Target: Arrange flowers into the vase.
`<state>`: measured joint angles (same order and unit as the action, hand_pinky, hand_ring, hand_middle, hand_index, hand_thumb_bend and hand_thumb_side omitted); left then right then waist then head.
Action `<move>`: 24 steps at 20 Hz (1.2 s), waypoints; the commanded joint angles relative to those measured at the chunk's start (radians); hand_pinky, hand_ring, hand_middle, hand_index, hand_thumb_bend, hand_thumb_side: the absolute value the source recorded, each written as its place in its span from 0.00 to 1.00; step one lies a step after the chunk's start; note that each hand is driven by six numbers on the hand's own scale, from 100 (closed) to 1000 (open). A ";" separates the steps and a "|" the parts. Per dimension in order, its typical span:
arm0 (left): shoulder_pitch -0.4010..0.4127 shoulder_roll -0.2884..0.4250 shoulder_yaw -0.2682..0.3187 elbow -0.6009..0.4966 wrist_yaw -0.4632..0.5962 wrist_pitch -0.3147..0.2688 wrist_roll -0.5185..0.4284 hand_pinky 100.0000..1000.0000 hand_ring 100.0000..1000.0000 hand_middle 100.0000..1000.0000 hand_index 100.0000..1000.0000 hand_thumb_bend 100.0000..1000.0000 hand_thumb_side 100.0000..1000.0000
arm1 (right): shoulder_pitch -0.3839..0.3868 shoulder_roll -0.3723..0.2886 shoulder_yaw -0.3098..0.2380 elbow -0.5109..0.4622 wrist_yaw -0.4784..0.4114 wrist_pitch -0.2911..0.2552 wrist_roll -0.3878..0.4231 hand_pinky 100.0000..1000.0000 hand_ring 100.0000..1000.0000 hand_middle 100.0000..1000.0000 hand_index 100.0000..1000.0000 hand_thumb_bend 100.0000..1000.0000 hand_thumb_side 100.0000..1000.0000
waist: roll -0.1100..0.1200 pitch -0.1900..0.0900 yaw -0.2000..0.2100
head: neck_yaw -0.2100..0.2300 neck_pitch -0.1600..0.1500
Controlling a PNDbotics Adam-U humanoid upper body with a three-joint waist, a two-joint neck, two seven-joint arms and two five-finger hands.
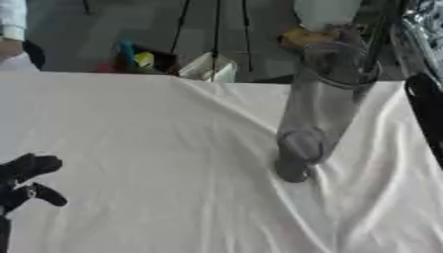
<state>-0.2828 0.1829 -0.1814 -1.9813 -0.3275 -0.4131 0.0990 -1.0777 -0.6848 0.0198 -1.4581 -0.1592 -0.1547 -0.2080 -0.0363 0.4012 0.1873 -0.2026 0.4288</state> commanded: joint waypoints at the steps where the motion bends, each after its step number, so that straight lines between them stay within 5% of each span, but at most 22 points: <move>1: -0.006 0.003 -0.002 -0.019 -0.005 0.001 0.003 0.42 0.76 0.72 0.89 0.00 1.00 | -0.006 -0.042 -0.003 -0.027 0.021 -0.015 0.008 0.52 0.22 0.14 0.08 0.00 1.00 | -0.011 -0.012 -0.001 | 0.004 -0.012; 11: -0.007 0.002 -0.001 -0.019 -0.007 0.002 0.003 0.42 0.76 0.72 0.89 0.00 1.00 | 0.035 -0.064 -0.002 -0.052 0.063 -0.036 0.050 0.72 0.42 0.35 0.20 0.00 1.00 | -0.013 -0.008 -0.002 | 0.010 -0.015; 24: -0.010 0.002 -0.001 -0.019 -0.007 0.002 0.004 0.42 0.76 0.72 0.89 0.00 1.00 | 0.064 -0.089 0.000 -0.083 0.145 -0.034 0.199 0.80 0.50 0.45 0.36 0.00 1.00 | -0.013 -0.007 0.000 | 0.015 -0.016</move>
<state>-0.2831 0.1829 -0.1814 -1.9813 -0.3319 -0.4111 0.1009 -1.0008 -0.7338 0.0258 -1.5189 -0.0283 -0.1864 -0.0255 -0.0363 0.4012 0.1861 -0.1898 0.4256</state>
